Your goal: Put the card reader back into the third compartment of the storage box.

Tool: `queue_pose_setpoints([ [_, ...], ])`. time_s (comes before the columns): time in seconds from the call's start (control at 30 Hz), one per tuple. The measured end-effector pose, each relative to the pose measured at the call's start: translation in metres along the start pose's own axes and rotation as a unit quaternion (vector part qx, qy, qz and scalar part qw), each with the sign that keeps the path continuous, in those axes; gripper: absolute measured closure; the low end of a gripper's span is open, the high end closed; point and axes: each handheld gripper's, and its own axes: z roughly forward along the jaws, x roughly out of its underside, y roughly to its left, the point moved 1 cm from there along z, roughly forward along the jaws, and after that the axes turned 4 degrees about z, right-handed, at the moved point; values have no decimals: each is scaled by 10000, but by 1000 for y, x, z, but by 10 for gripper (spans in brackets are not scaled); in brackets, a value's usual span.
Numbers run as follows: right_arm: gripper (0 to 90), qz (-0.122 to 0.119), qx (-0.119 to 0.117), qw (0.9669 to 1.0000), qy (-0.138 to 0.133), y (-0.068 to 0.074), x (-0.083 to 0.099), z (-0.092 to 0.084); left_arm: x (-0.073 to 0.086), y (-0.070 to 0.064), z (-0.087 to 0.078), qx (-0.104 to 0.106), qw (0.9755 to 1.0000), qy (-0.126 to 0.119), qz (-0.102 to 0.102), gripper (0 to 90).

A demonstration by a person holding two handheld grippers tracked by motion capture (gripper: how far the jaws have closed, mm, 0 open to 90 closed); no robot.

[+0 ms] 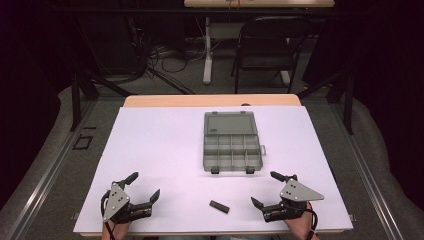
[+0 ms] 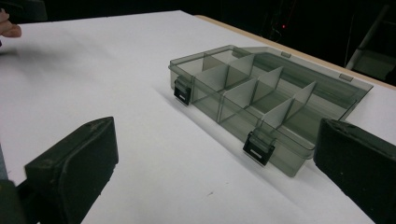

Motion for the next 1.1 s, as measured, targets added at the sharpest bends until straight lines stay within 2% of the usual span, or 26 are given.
queue_pose_setpoints([
  [0.1,0,3,-30,9999,99,2,-2,4,0,0,0,11,10000,27,16,101],
  [0.43,0,113,-81,9997,193,11,-10,12,0,0,1,28,10000,60,25,101],
  [1.1,0,167,-388,9978,506,33,-20,38,-1,0,1,12,10000,59,65,101],
])
